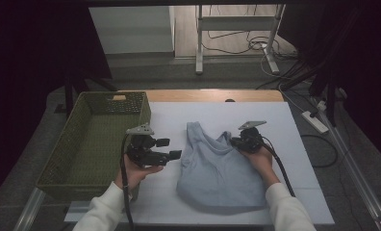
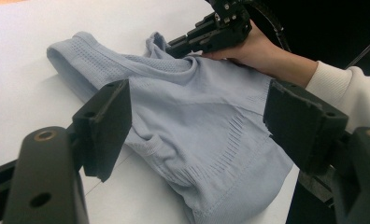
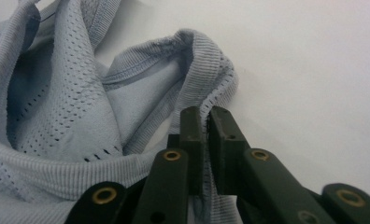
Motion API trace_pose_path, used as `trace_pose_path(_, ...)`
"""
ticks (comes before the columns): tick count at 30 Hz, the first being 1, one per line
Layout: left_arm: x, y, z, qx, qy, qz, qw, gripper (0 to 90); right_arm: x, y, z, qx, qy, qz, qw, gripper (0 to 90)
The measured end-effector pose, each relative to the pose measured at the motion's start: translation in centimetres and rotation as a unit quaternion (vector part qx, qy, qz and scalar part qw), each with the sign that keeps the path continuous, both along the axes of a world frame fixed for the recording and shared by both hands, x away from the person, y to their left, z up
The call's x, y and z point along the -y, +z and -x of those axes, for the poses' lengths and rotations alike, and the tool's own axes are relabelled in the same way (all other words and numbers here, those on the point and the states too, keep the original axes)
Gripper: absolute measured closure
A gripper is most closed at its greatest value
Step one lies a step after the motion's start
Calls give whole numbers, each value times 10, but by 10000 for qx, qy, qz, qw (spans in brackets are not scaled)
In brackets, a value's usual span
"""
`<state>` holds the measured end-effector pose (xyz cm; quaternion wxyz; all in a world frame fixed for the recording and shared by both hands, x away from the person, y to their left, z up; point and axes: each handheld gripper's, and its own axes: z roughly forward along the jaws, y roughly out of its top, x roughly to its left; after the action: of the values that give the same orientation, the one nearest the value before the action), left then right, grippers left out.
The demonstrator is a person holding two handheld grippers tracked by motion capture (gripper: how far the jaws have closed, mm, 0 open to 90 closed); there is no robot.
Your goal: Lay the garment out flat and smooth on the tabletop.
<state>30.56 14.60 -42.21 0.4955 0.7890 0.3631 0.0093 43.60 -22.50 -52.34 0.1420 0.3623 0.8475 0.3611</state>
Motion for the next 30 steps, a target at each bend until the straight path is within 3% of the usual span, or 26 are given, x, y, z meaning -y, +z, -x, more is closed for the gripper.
trace_pose_path(4,-1,0,0,0,2,16,10000,245,2,4,2,92,-149,76,9998,859)
trace_pose_path(11,-1,2,0,28,0,27,10000,245,14,29,12,501,-452,-302,9973,861)
trace_pose_path(15,-2,2,0,34,1,33,10000,245,27,46,20,767,-629,-519,9937,861)
trace_pose_path(23,-1,2,0,41,-2,31,10000,245,62,66,30,885,-1263,-993,9830,861)
trace_pose_path(27,0,2,0,36,-10,18,10000,244,60,63,28,826,-1326,-937,9833,858)
trace_pose_path(30,1,1,-1,30,-16,7,10000,244,51,55,24,779,-1248,-780,9860,854)
